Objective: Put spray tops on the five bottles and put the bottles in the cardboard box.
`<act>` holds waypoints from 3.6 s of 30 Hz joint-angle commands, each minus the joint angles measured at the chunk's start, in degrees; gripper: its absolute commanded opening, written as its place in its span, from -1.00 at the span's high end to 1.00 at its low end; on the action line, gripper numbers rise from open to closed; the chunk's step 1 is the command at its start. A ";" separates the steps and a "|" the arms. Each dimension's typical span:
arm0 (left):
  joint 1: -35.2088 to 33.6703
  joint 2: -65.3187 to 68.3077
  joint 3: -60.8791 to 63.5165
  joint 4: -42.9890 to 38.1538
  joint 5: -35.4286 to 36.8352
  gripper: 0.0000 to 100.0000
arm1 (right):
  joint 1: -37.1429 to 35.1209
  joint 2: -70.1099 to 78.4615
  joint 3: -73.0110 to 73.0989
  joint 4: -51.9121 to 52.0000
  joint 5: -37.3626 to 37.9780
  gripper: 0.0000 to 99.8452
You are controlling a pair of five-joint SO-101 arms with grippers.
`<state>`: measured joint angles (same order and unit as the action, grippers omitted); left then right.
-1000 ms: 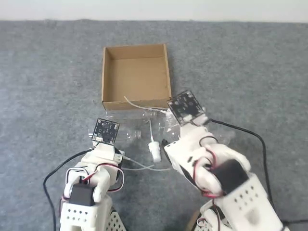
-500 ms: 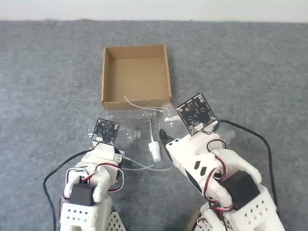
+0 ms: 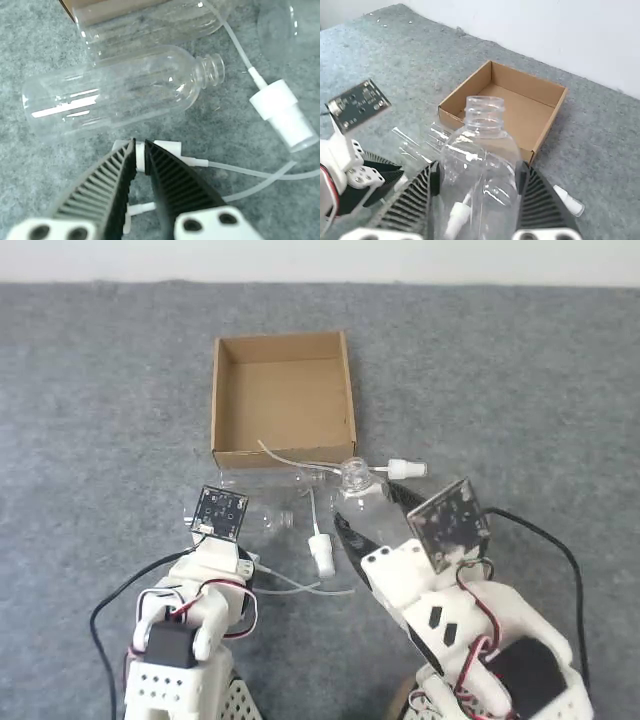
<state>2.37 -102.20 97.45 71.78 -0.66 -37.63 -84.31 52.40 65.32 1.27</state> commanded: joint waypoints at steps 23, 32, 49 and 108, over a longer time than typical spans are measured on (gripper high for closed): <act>-0.09 -0.70 -1.01 -0.35 0.35 0.94 | 0.75 -19.65 23.82 -14.11 2.37 0.91; 0.35 -0.70 -1.01 -0.35 0.44 0.94 | 0.84 -19.65 24.26 -14.11 2.02 0.91; -4.13 -0.70 -9.89 -0.35 0.09 0.94 | 8.57 -19.65 29.80 -22.20 -1.85 0.91; -5.36 66.37 -42.15 -0.44 11.52 0.69 | 14.55 -19.65 30.15 -24.66 -3.78 0.91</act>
<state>-3.25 -41.01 60.53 72.84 7.87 -23.56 -103.12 83.43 42.20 -1.98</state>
